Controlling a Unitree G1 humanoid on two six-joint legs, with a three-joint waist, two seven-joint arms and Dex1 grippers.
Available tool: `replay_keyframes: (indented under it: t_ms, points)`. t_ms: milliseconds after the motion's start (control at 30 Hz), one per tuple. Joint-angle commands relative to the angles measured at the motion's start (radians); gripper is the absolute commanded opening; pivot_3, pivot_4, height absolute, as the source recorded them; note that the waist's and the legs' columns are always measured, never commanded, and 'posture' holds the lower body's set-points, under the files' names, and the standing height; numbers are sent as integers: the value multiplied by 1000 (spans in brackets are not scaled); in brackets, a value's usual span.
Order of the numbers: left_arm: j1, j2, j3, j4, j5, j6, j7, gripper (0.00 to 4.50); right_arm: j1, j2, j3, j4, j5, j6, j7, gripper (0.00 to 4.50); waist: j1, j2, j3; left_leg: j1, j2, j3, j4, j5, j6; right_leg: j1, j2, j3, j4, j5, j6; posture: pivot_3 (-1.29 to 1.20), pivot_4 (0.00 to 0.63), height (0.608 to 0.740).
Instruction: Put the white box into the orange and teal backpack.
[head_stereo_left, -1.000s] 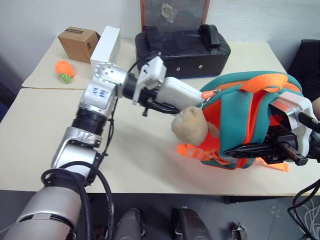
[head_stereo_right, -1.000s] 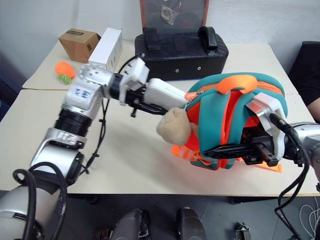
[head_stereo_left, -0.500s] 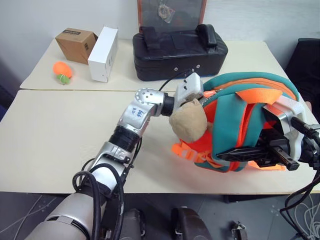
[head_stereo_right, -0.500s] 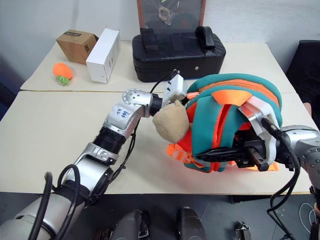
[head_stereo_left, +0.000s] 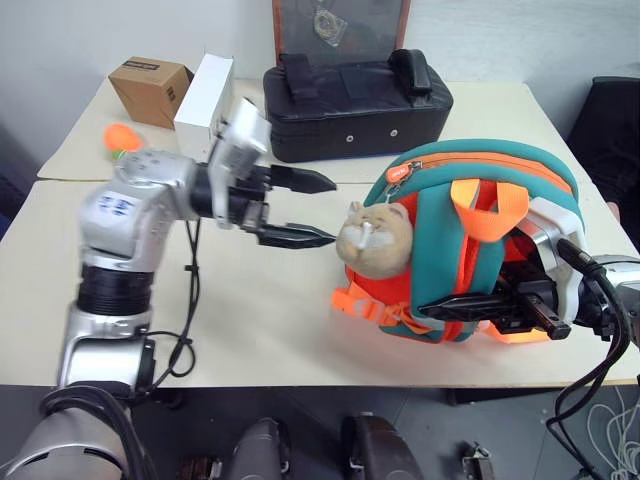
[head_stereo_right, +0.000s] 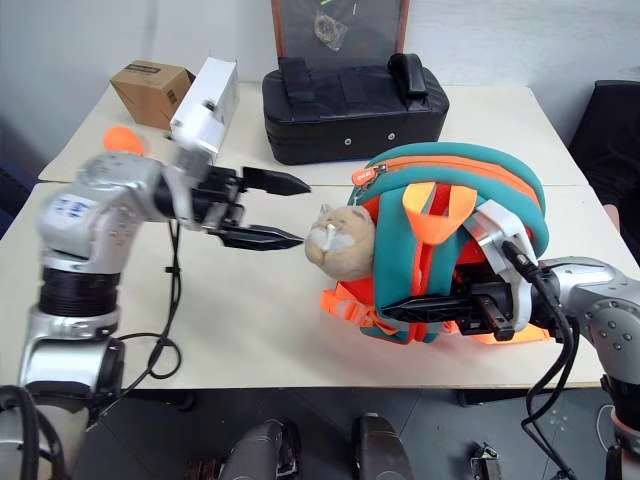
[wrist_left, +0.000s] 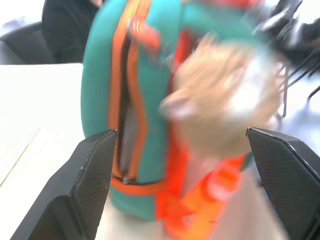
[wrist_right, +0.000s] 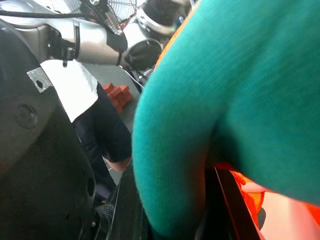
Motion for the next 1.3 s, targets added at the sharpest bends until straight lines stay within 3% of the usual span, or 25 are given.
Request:
replay_keyframes:
  t_ms: [33, 133, 300, 467, 567, 767, 900, 1033, 1300]
  points:
    - [23, -26, 11, -156, -51, 59, 134, 4333, -11, 4, 5, -3, 3, -9, 9, 0, 2, 0, 0, 0, 0, 0, 0, 0, 0, 0, 0, 0, 0, 0, 0, 0, 150, 740]
    - [70, -72, -51, -241, -5, 53, 255, 4333, -21, 7, 12, 3, 3, -8, 8, 0, 1, 0, 0, 1, -1, 0, 0, 0, 0, 1, 0, 0, 0, 0, 0, 0, 150, 740]
    - [113, -102, -216, -204, 216, -133, 375, 4333, -48, 13, 16, 14, 16, 2, -3, 0, -2, 0, 0, 2, 0, 0, 0, 1, -1, 1, 1, 1, 0, 0, 0, 0, 150, 740]
    - [111, -167, -196, -179, 201, -159, 425, 4333, -44, 16, 10, 11, 21, 4, -16, 0, 1, 0, 0, 1, 0, 0, 0, 1, -1, 1, 1, 1, 0, 0, 0, 0, 150, 740]
    - [109, -158, -176, -182, 174, -145, 409, 3723, -31, 17, 6, 7, 17, -3, -25, 0, 1, 0, 0, 1, 0, 0, 0, 1, -1, 1, 1, 1, 0, 0, 0, 0, 150, 740]
    - [97, -104, -143, -169, 134, -131, 363, 1954, -11, 14, -2, 11, 7, -17, -31, 0, -1, 0, 0, 1, 0, 0, 0, 1, -1, 1, 1, 1, 0, 0, 0, 0, 150, 740]
    - [65, -47, -104, -133, 98, -135, 298, 1229, 7, 13, -14, 16, 5, -23, -36, 0, 0, 0, 0, 1, 0, 0, 0, 1, -1, 1, 1, 1, 0, 0, 0, 0, 150, 740]
    - [-1, 23, -101, -30, 127, -185, 224, 943, 53, 8, -31, 23, -14, -37, -38, 0, 0, 0, 0, 1, 0, 1, -1, 1, -1, 1, 1, 1, 0, 0, 0, 0, 150, 740]
    - [-57, 84, -152, 257, 271, -392, 138, 939, 157, -15, -121, 0, 20, -34, -19, 0, -1, 0, 0, 1, 0, 2, -1, 1, -1, 0, 1, 1, -1, 0, 0, 0, 150, 740]
